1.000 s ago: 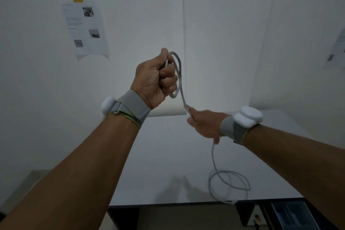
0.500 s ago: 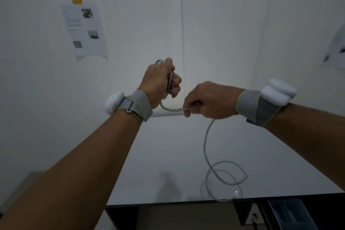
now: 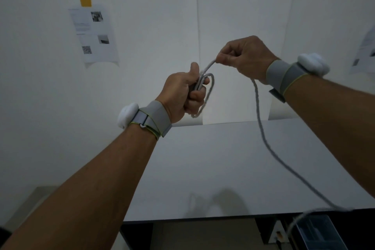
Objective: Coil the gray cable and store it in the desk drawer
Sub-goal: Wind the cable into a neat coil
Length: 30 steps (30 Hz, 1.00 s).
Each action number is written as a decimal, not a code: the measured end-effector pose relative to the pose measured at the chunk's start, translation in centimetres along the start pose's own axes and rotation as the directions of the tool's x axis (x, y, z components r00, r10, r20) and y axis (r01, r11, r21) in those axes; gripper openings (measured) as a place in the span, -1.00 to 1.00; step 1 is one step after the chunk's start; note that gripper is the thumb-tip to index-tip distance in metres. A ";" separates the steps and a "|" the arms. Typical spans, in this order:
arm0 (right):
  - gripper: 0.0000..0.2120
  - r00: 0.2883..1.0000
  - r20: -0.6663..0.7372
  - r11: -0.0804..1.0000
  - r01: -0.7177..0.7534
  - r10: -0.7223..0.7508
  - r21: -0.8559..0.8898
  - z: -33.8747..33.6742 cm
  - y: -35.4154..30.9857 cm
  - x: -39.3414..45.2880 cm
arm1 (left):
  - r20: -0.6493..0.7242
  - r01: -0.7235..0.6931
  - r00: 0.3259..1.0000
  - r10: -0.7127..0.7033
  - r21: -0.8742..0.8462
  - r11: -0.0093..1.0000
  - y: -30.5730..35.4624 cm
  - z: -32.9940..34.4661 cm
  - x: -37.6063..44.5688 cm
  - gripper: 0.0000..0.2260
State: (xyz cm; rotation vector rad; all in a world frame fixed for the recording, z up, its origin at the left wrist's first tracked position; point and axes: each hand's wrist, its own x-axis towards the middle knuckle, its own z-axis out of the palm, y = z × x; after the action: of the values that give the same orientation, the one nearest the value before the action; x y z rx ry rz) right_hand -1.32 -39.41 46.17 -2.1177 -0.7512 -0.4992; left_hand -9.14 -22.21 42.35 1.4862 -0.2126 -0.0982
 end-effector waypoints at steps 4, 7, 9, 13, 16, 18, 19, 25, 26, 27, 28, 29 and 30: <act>-0.81 0.991 -0.100 0.996 -0.081 0.084 0.030 1.5 1.7 -0.2 | 0.023 -0.040 0.999 0.040 -0.001 0.999 0.7 0.2 -0.3 -0.69; -0.77 0.975 -0.052 0.972 -0.210 0.216 0.105 2.9 2.2 -1.0 | 0.031 -0.064 0.997 0.068 -0.106 0.992 1.3 0.4 -0.2 -0.72; -0.73 0.940 0.030 0.931 -0.340 0.339 0.133 4.0 2.1 -1.8 | 0.024 -0.097 0.994 0.103 -0.181 0.979 1.8 0.6 0.1 -0.71; -0.66 0.862 0.226 0.890 -0.453 0.453 -0.057 5.5 2.2 -3.8 | -0.020 -0.168 0.985 0.168 -0.254 0.953 2.8 0.9 0.6 -0.71; -0.60 0.776 0.393 0.870 -0.432 0.492 -0.236 5.9 1.8 -5.3 | -0.087 -0.199 0.979 0.183 -0.251 0.947 3.0 0.7 0.9 -0.70; -0.56 0.718 0.471 0.854 -0.369 0.512 -0.366 6.0 1.5 -6.1 | -0.117 -0.204 0.977 0.179 -0.259 0.944 2.8 0.5 1.2 -0.70; -0.55 0.700 0.502 0.849 -0.309 0.508 -0.429 6.1 1.4 -6.5 | -0.129 -0.202 0.976 0.173 -0.269 0.942 2.6 0.3 1.4 -0.70; -0.56 0.711 0.616 0.832 0.078 0.339 -0.549 6.4 -0.1 -7.5 | -0.228 -0.210 0.960 0.165 -0.186 0.960 1.7 -0.6 2.4 -0.72; -0.60 0.736 0.614 0.849 0.103 0.285 -0.518 6.2 -0.6 -7.4 | -0.245 -0.208 0.955 0.165 -0.164 0.964 1.6 -0.7 2.5 -0.72; -0.63 0.758 0.609 0.863 0.128 0.233 -0.490 5.8 -1.3 -7.2 | -0.266 -0.209 0.949 0.167 -0.137 0.968 1.4 -0.8 2.7 -0.73; -0.66 0.773 0.606 0.873 0.151 0.188 -0.463 5.5 -1.9 -7.0 | -0.288 -0.210 0.941 0.176 -0.093 0.973 1.3 -0.9 2.7 -0.73; -0.68 0.781 0.607 0.882 0.174 0.147 -0.437 5.2 -2.4 -6.8 | -0.309 -0.209 0.932 0.191 -0.026 0.978 1.0 -1.0 2.7 -0.74; -0.71 0.783 0.612 0.889 0.197 0.110 -0.413 4.8 -2.7 -6.6 | -0.324 -0.205 0.922 0.211 0.053 0.977 0.7 -1.1 2.7 -0.75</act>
State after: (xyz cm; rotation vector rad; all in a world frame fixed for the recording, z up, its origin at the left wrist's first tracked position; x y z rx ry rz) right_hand -7.62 -36.43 41.07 -2.7678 -1.1405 0.0453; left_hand -6.31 -21.61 43.23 1.4650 -0.0994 0.3230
